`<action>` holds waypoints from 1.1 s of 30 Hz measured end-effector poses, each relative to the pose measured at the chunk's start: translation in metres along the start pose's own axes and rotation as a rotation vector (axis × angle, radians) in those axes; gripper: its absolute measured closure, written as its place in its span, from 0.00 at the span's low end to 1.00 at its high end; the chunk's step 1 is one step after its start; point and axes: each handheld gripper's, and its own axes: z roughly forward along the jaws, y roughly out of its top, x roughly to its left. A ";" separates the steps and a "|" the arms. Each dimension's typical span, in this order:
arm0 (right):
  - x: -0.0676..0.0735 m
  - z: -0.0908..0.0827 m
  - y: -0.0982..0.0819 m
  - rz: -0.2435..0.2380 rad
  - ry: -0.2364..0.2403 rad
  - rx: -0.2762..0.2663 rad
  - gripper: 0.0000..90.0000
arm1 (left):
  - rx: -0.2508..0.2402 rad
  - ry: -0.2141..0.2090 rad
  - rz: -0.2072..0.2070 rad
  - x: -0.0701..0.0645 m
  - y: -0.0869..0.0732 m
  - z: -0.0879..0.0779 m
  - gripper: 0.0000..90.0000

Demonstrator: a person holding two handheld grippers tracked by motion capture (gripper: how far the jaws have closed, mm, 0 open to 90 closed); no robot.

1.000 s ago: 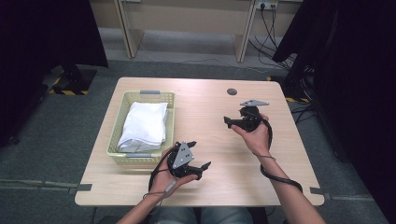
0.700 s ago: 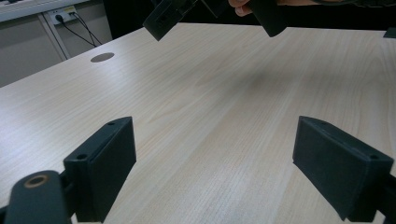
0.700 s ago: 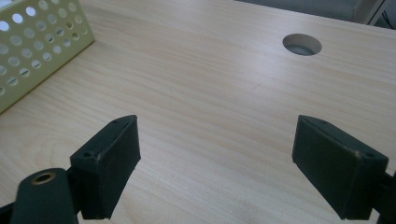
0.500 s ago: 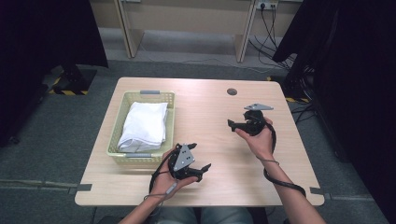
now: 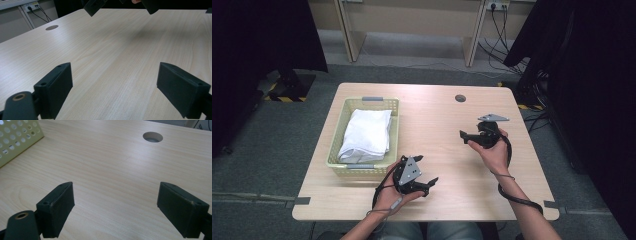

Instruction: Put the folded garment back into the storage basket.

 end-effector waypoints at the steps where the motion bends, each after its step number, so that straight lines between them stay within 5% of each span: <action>1: -0.001 -0.001 -0.001 0.002 -0.002 -0.001 0.16 | 0.000 0.000 0.000 0.000 0.000 0.000 0.14; 33: -0.018 -0.018 -0.033 0.032 -0.024 -0.014 0.16 | -0.006 0.007 0.007 -0.002 -0.002 0.000 0.14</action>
